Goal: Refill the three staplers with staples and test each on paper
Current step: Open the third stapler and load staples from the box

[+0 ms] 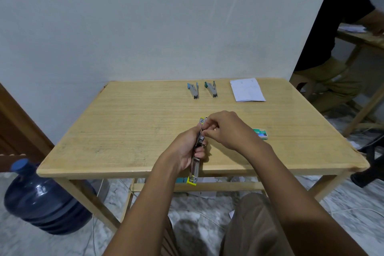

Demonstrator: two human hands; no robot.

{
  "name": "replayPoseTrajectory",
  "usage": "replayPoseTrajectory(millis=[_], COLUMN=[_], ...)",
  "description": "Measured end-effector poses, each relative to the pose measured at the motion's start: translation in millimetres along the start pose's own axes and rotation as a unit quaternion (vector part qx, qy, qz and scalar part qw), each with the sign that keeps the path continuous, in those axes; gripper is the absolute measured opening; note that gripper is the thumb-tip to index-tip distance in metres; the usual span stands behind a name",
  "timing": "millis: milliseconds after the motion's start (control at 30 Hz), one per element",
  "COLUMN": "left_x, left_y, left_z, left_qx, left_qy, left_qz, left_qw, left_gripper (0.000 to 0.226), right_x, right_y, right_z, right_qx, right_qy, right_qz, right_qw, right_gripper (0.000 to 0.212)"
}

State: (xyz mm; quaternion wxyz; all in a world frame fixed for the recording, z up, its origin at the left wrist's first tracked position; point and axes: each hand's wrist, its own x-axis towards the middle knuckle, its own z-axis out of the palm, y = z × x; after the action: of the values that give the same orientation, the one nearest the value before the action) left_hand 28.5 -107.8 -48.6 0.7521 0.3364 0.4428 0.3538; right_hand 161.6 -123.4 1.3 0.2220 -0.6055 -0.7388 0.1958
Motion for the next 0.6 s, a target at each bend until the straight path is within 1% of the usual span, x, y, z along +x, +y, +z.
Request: replayPoseTrajectory(millis=[67, 200, 267, 400, 467, 600], left_x=[2, 7, 8, 9, 8, 8], left_y=[-1, -3, -4, -4, -4, -4], left_z=[-1, -6, -7, -9, -9, -9], left_qx=[-0.021, -0.046, -0.052, -0.056, -0.054, -0.052], left_qy=[-0.011, -0.027, -0.030, -0.036, -0.036, -0.032], left_qz=[-0.005, -0.018, -0.019, -0.010, -0.009, -0.007], left_qw=[1.000, 0.998, 0.998, 0.998, 0.998, 0.998], left_gripper=[0.035, 0.038, 0.039, 0.030, 0.030, 0.037], right_x=[-1, -7, -11, -18, -18, -15], right_y=[4, 17, 22, 23, 25, 24], right_z=[4, 10, 9, 10, 11, 9], right_qx=[0.018, 0.005, 0.000, -0.023, -0.050, -0.105], right_qy=[0.019, 0.059, 0.049, -0.017, -0.017, 0.004], right_qz=[0.005, -0.019, -0.043, -0.069, -0.074, -0.067], right_qw=[1.000, 0.998, 0.998, 0.997, 0.996, 0.992], right_gripper=[0.006, 0.001, 0.005, 0.020, 0.024, 0.031])
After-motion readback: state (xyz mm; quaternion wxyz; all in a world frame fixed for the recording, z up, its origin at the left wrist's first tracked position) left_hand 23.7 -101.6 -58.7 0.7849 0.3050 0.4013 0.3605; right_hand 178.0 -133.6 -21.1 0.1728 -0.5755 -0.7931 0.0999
